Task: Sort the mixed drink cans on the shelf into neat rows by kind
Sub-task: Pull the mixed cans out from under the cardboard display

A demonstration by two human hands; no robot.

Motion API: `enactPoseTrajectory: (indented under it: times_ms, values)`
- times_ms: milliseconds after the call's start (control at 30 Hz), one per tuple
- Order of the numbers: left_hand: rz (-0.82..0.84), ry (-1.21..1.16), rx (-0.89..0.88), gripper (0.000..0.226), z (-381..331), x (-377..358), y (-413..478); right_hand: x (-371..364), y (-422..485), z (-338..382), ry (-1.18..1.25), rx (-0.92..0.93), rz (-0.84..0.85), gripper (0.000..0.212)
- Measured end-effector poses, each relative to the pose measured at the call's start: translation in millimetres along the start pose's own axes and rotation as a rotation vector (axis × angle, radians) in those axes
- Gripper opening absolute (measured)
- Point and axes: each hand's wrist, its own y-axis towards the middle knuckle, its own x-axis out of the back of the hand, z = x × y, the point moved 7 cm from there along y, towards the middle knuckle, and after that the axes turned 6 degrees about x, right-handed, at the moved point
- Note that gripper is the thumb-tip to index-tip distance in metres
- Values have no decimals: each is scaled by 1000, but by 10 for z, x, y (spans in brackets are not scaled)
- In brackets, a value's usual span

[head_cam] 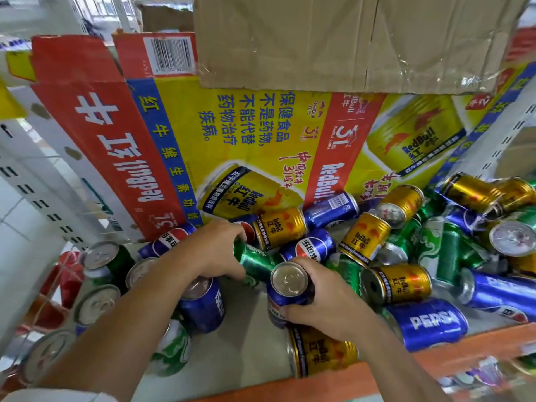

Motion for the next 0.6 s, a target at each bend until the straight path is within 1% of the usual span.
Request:
enactPoseTrajectory:
  times_ms: [67, 133, 267, 400, 600]
  values:
    - [-47, -73, -29, 66, -17, 67, -31, 7, -4, 6, 3, 6, -10, 55]
    - [-87, -97, -52, 64, -44, 93, -58, 23, -15, 25, 12, 14, -28, 53]
    - [-135, -63, -51, 68, -8, 77, -103, 25, -31, 78, 0, 33, -56, 53]
    - [-185, -52, -50, 63, 64, 54, -124, -70, -15, 132, 26, 54, -41, 52]
    - [-164, -119, -64, 65, 102, -62, -140, -239, 55, 174, 67, 76, 23, 56]
